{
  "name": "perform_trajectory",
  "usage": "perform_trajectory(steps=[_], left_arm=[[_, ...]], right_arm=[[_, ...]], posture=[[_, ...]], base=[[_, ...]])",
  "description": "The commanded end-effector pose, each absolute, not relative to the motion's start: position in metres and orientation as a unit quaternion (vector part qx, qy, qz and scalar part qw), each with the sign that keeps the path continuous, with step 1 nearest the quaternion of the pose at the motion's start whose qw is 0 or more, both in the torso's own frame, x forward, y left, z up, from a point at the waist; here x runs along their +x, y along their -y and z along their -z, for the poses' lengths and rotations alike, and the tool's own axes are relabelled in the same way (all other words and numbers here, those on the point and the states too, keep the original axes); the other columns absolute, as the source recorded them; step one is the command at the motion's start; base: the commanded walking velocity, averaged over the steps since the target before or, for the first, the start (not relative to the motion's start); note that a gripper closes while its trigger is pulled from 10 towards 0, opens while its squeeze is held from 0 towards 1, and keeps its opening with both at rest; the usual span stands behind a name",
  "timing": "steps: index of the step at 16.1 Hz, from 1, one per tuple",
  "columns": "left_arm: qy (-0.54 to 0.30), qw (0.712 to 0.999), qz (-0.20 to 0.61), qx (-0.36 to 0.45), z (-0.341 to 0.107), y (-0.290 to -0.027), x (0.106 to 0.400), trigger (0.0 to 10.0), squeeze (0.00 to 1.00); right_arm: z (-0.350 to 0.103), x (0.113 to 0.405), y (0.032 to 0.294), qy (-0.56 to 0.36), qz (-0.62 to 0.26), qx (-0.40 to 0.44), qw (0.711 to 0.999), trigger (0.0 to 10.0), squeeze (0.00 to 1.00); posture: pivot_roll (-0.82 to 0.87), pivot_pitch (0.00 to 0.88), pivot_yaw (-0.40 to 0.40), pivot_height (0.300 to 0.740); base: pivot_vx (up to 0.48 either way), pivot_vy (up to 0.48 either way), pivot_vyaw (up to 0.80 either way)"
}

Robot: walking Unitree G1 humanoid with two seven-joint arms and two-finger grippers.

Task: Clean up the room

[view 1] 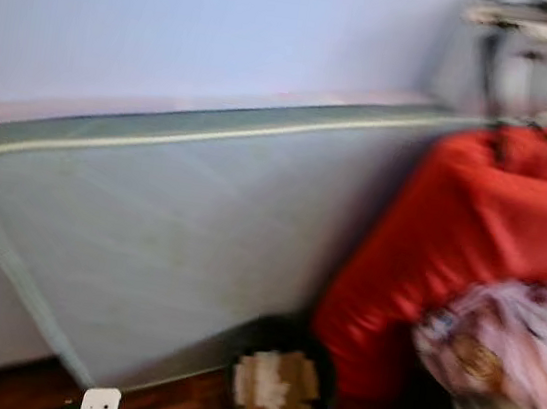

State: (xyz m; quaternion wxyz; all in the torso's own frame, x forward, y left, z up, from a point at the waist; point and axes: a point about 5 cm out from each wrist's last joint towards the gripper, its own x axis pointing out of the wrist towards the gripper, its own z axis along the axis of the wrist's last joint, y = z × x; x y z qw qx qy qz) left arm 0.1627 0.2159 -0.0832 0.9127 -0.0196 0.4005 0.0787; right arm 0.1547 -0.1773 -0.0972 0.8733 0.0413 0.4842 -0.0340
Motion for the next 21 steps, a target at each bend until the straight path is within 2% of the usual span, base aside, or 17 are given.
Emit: perform_trajectory(steps=[1, 10, 21], left_arm=[[-0.399, 0.913, -0.076, -0.024, 0.0834, -0.2129, 0.1633, 10.0, 0.00], [-0.388, 0.918, -0.073, -0.036, 0.0815, -0.2111, 0.1673, 10.0, 0.00], [-0.377, 0.922, -0.071, -0.046, 0.0792, -0.2109, 0.1712, 10.0, 0.00]], right_arm=[[0.0955, 0.1583, 0.1799, -0.478, 0.041, 0.042, 0.876, 10.0, 0.00], [0.0952, 0.1592, 0.1810, -0.479, 0.050, 0.053, 0.875, 10.0, 0.00], [0.0945, 0.1610, 0.1802, -0.477, 0.045, 0.051, 0.876, 10.0, 0.00]], posture=[[0.08, 0.015, -0.063, 0.740], [0.07, 0.021, -0.065, 0.740], [0.07, 0.020, -0.070, 0.740]], base=[[0.000, 0.000, 0.80], [0.000, 0.000, 0.06], [0.311, 0.000, 0.00]])
